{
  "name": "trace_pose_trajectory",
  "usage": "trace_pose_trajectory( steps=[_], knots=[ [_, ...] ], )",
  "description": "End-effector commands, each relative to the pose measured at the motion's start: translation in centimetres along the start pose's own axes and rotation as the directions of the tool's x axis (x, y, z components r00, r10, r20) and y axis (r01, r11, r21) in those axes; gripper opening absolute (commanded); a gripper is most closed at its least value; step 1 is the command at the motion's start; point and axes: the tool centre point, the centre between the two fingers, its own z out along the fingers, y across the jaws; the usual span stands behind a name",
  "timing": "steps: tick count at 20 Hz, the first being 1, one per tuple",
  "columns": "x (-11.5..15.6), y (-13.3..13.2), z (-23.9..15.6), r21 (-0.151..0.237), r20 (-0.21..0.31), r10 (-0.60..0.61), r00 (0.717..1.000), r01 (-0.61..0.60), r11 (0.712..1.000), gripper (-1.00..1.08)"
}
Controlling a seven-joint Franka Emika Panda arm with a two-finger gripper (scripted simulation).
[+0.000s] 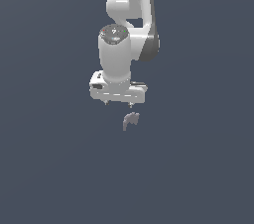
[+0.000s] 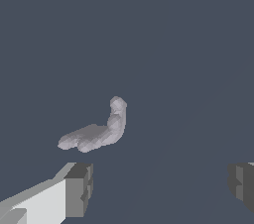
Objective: Pick up the object and move it to a goal position.
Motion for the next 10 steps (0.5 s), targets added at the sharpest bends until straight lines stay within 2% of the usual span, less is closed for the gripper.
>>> trace_pose_trajectory(
  steps=[1,6,10],
  knots=[
    [0.0,-0.2,0.1,0.001,0.001,0.041,0.999,-0.041,0.999,1.0],
    [0.1,-0.8,0.5,0.003,0.005,0.148,0.989,-0.148,0.989,1.0],
    [0.2,-1.3,0.9,0.003,0.008,0.246,0.969,-0.246,0.969,1.0]
  ],
)
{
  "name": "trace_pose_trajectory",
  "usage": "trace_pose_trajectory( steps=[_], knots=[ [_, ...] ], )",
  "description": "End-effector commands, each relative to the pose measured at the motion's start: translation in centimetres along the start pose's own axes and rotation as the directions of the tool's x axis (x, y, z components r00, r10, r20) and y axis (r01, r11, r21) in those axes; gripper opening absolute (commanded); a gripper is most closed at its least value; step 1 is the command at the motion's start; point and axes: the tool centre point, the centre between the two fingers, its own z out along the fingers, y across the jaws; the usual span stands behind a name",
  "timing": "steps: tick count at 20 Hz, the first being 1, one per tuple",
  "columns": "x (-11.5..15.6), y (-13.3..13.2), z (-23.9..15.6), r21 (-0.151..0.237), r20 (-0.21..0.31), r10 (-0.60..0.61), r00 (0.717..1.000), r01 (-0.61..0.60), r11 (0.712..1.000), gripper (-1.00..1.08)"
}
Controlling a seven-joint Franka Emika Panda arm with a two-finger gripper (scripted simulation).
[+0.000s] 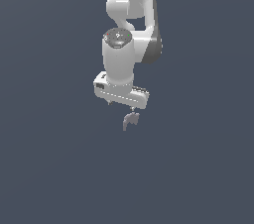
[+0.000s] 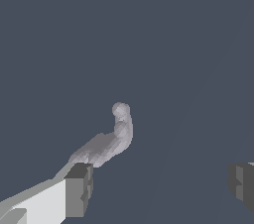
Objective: Pick up the object and move it to a goal position.
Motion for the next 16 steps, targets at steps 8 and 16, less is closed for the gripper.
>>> trace_pose_trajectory(
  steps=[8,16],
  knots=[
    [-0.1,-1.2,0.8,0.0,0.007,0.238,0.971,-0.238,0.971,1.0],
    [-0.2,-2.2,1.5,-0.003,0.012,0.428,0.904,-0.428,0.904,1.0]
  ],
)
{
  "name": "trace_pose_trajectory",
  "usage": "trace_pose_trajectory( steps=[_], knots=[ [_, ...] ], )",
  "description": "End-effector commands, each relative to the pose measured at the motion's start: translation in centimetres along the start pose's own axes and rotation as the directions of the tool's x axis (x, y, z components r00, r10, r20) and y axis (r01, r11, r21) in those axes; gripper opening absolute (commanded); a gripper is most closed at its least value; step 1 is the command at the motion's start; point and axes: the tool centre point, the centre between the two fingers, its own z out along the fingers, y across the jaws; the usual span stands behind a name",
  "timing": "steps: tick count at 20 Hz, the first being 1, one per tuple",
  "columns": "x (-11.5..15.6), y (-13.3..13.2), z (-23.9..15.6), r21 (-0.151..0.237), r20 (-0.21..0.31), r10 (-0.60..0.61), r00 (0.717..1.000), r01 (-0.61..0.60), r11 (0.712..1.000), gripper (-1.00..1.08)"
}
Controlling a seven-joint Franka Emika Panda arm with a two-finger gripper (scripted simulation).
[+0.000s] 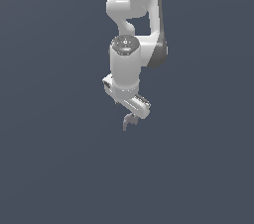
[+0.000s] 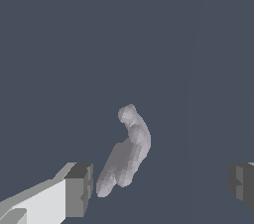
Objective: Pick up the object and move it to a goal position.
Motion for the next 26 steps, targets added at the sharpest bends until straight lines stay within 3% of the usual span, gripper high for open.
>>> trace_pose_trajectory(
  steps=[1,13,26],
  knots=[
    [-0.2,-0.3,0.2,-0.001,0.001,0.064,0.998,-0.064,0.998,1.0],
    [-0.6,-1.1,0.9,-0.003,0.004,0.261,0.965,-0.261,0.965,1.0],
    [-0.8,-1.3,1.9,-0.004,0.004,0.287,0.958,-0.287,0.958,1.0]
  ],
)
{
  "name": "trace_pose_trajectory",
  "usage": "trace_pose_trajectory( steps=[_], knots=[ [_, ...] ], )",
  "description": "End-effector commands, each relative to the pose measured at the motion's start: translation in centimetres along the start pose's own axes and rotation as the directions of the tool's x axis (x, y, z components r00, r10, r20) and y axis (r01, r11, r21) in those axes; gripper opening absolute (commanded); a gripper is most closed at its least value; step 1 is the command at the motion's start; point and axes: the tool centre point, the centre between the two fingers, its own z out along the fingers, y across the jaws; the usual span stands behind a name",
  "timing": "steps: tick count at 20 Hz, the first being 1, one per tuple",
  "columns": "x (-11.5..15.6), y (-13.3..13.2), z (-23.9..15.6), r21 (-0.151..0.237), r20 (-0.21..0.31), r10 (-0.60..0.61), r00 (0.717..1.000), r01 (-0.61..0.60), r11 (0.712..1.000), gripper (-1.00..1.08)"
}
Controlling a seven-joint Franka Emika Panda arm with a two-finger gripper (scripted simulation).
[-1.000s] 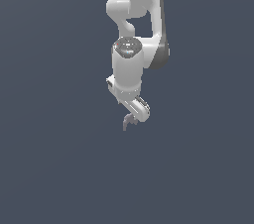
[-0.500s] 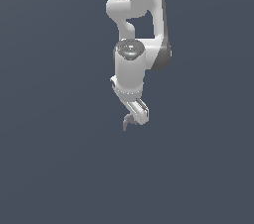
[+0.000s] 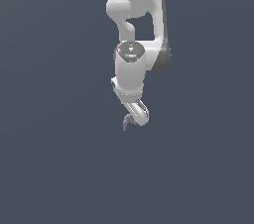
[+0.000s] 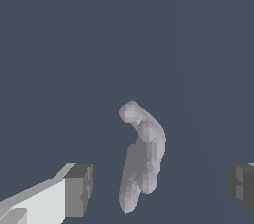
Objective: Pick up the object and move it to a goal position.
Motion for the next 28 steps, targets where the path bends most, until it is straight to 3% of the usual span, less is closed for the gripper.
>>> trace_pose_trajectory(
  steps=[1,12,13,28],
  knots=[
    [0.0,0.1,0.9,-0.001,0.0,0.001,1.0,-0.001,1.0,1.0],
    [0.0,0.0,4.5,-0.001,0.0,0.004,1.0,-0.004,1.0,1.0],
    [0.0,0.0,4.5,-0.001,0.0,0.004,1.0,-0.004,1.0,-1.0],
    [0.6,0.0,3.7,0.001,-0.001,0.005,1.0,-0.005,1.0,-1.0]
  ],
)
